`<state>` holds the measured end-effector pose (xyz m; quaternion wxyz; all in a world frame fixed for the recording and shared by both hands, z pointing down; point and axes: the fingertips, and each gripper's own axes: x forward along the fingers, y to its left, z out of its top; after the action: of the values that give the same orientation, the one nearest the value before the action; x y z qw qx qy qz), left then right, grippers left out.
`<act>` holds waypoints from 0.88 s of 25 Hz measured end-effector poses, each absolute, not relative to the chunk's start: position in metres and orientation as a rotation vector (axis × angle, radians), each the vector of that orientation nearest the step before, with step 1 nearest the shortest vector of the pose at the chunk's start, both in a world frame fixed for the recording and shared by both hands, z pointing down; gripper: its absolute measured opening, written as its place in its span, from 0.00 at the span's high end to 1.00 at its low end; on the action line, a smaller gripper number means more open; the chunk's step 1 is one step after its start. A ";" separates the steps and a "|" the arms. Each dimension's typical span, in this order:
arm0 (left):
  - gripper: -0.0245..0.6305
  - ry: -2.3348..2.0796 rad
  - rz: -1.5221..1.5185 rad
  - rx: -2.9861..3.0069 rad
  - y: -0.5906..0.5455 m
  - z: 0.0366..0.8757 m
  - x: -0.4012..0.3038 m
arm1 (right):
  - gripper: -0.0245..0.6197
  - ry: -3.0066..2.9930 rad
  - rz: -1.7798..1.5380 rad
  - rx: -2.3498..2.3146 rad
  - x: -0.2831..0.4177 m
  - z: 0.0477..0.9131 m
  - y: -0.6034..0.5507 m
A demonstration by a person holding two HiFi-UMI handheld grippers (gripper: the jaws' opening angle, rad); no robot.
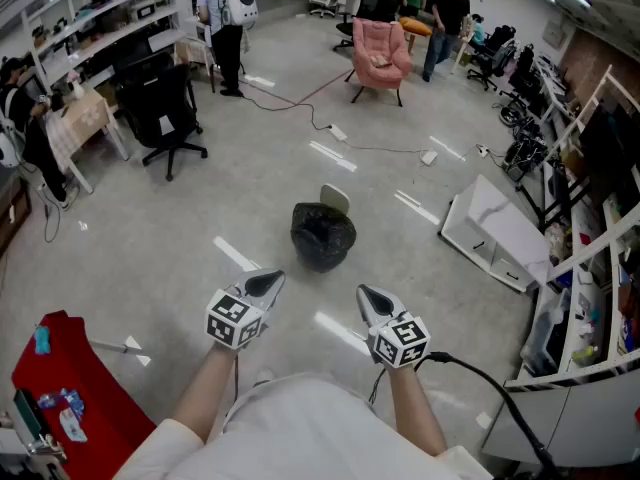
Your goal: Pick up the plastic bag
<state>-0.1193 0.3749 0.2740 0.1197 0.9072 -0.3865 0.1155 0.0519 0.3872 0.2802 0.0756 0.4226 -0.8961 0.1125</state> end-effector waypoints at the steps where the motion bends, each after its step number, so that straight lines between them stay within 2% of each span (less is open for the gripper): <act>1: 0.96 -1.130 0.339 2.652 0.374 0.274 -0.119 | 0.96 -2.689 0.338 1.264 0.052 0.280 0.386; 22: 0.96 -1.158 0.363 2.622 0.373 0.285 -0.084 | 0.96 -2.695 0.349 1.211 0.083 0.291 0.379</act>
<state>-0.0843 0.3727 0.2852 0.1259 0.9004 -0.3975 0.1245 0.0830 0.3793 0.2906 0.0831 0.4056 -0.9028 0.1168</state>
